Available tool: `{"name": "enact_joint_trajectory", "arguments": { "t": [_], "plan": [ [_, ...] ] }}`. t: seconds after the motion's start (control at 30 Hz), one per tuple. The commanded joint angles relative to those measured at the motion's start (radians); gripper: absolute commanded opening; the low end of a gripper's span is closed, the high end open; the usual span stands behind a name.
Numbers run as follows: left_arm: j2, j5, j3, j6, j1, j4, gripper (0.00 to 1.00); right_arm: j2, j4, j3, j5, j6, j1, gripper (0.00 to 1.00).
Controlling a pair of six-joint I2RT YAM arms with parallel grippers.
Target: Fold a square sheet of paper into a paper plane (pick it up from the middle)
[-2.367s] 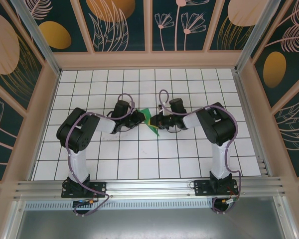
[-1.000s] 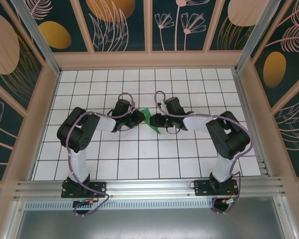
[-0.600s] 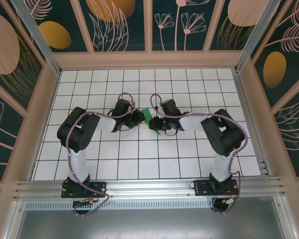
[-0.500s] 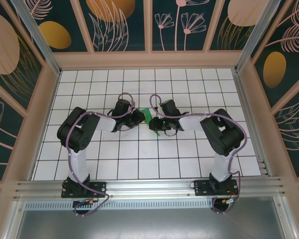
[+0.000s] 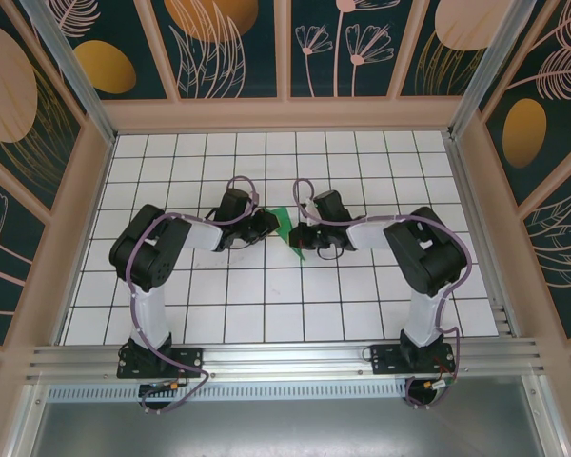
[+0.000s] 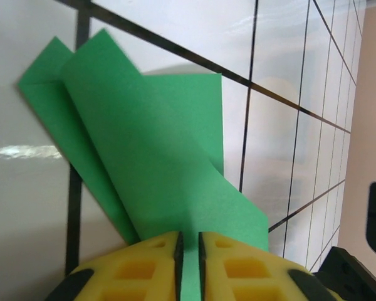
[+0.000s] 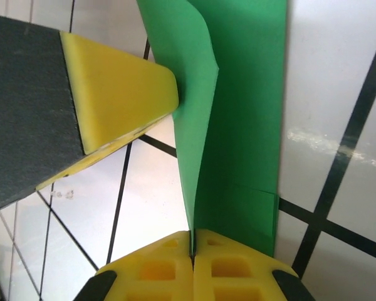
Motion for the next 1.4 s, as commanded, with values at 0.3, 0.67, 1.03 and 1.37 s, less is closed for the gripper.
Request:
{"name": "enact_joint_trajectory", "arguments": {
  "t": [0.3,0.67,1.03,1.37],
  "plan": [
    [-0.124,0.061,-0.087,0.045,-0.004,0.206,0.32,0.052,0.247,-0.096,-0.221,0.144,-0.083,0.00],
    [-0.057,0.079,-0.095,0.043,-0.041,0.216,0.28,0.099,0.246,-0.096,-0.246,0.174,-0.102,0.00],
    [-0.016,0.080,-0.084,0.041,-0.049,0.202,0.21,0.128,0.202,-0.079,-0.237,0.192,-0.110,0.00],
    [0.019,0.065,-0.061,0.042,-0.049,0.152,0.17,0.138,0.183,-0.069,-0.235,0.179,-0.109,0.00]
  ]
}}
